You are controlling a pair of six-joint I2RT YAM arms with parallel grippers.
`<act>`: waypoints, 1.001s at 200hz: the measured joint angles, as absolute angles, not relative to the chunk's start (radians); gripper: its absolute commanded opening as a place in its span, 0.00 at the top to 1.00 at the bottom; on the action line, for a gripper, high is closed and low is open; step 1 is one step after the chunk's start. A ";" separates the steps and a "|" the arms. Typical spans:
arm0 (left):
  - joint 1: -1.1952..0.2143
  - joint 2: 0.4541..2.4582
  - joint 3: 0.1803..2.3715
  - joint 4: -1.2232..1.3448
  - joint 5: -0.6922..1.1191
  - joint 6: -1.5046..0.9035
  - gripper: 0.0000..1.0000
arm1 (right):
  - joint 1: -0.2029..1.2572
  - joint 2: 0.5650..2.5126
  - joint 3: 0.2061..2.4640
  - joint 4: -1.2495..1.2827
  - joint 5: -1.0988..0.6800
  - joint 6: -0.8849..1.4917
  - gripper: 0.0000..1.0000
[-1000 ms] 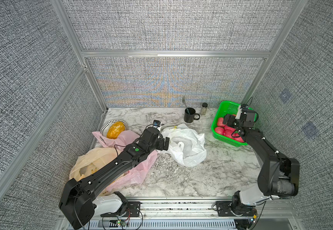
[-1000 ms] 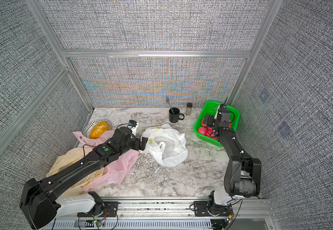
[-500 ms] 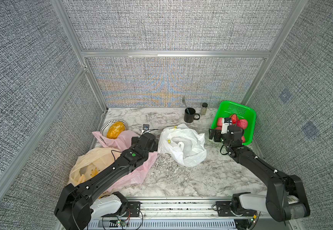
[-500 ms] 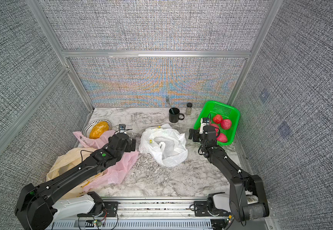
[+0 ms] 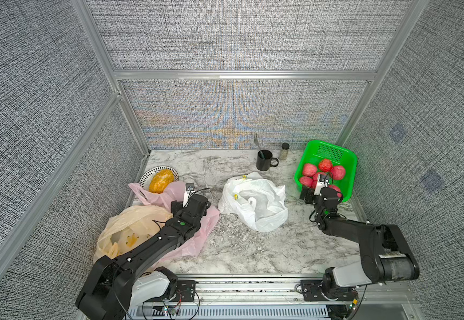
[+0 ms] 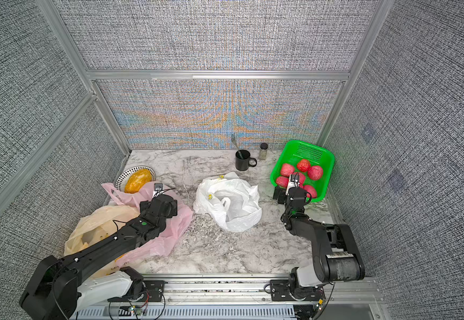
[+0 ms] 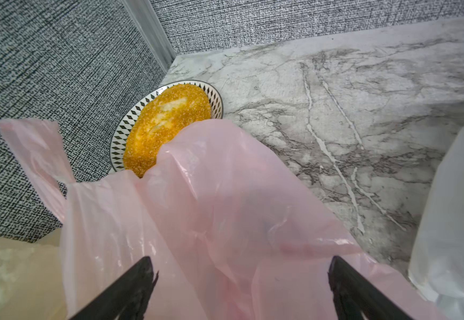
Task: Untie the knot of a plastic bag & take out the apple
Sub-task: Reset both arms
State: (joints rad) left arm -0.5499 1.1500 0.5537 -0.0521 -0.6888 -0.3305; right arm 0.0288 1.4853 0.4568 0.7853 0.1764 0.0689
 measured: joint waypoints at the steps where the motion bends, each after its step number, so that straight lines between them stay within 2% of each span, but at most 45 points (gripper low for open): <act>1: -0.547 1.149 0.551 -0.049 -0.689 -0.332 0.00 | 0.028 1.486 0.456 0.788 0.176 0.068 0.02; 57: -0.519 1.036 0.506 0.062 -0.723 -0.306 0.00 | 0.021 1.453 0.353 0.920 0.128 0.032 0.02; 84: -0.486 0.965 0.499 0.091 -0.752 -0.221 0.00 | 0.023 1.520 0.224 1.204 0.113 -0.007 0.02; 110: -0.412 0.944 0.437 0.140 -0.747 -0.168 0.00 | 0.021 1.526 0.209 1.250 0.104 -0.001 0.02; 146: -0.335 1.018 0.364 0.294 -0.704 -0.099 0.00 | 0.020 1.523 0.210 1.266 0.099 -0.004 0.02; 200: -0.283 1.275 0.352 0.539 -0.614 -0.031 0.00 | 0.020 1.524 0.209 1.267 0.096 -0.004 0.02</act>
